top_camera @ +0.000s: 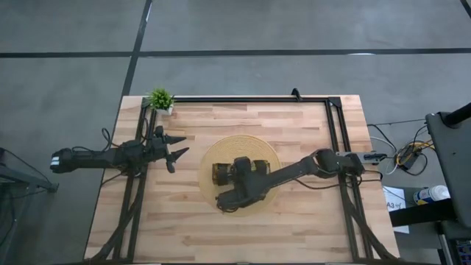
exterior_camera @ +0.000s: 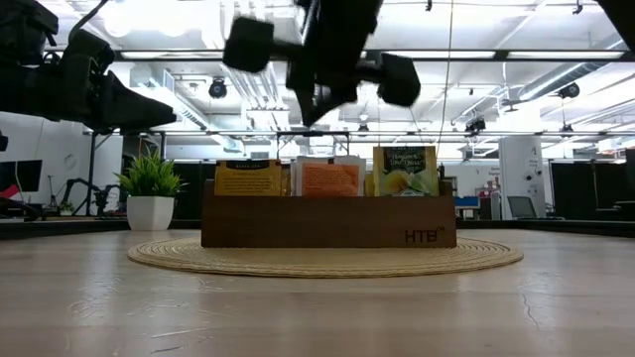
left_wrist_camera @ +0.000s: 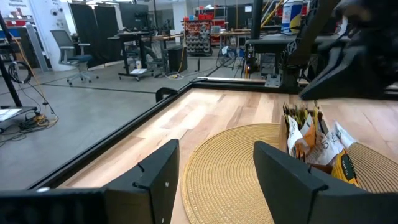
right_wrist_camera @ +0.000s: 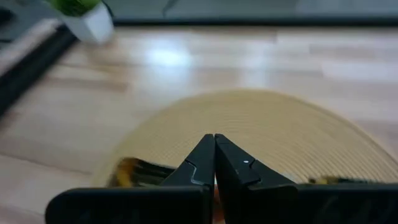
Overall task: Pick & Place Tea
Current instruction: Return to Home Position
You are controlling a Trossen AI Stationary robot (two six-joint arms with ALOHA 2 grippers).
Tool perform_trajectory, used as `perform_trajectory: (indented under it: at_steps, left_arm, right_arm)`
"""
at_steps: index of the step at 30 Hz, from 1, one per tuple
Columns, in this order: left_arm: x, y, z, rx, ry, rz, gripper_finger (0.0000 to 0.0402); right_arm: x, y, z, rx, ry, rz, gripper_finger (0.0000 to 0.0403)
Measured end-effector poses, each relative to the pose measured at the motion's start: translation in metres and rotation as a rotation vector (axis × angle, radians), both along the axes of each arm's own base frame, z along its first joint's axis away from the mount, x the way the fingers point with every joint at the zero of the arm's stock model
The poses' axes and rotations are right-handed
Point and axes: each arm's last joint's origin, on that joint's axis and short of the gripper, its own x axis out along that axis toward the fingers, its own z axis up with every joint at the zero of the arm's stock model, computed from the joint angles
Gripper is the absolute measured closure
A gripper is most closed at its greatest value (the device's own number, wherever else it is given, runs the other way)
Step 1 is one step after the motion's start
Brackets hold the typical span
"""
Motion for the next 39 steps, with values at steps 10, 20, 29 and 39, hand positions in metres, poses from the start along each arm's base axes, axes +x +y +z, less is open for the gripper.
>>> perform_trajectory:
  at_steps: [10, 20, 29, 39]
  left_arm:
    - [0.0, 0.0, 0.0, 0.0, -0.001, 0.0, 0.0199]
    - [0.0, 0.0, 0.0, 0.0, -0.001, 0.0, 0.0199]
    - [0.0, 0.0, 0.0, 0.0, 0.0, 0.001, 0.0199]
    - [0.0, 0.0, 0.0, 0.0, 0.0, 0.001, 0.0199]
  right_arm:
    - [-0.002, 0.033, 0.027, -0.219, -0.026, 0.125, 0.0394]
    - [-0.001, 0.023, 0.037, -0.29, 0.023, 0.131, 0.0394]
    - [-0.002, 0.002, 0.055, -0.309, 0.1, 0.135, 0.0394]
    - [0.004, -0.013, 0.059, -0.28, 0.186, 0.174, 0.0394]
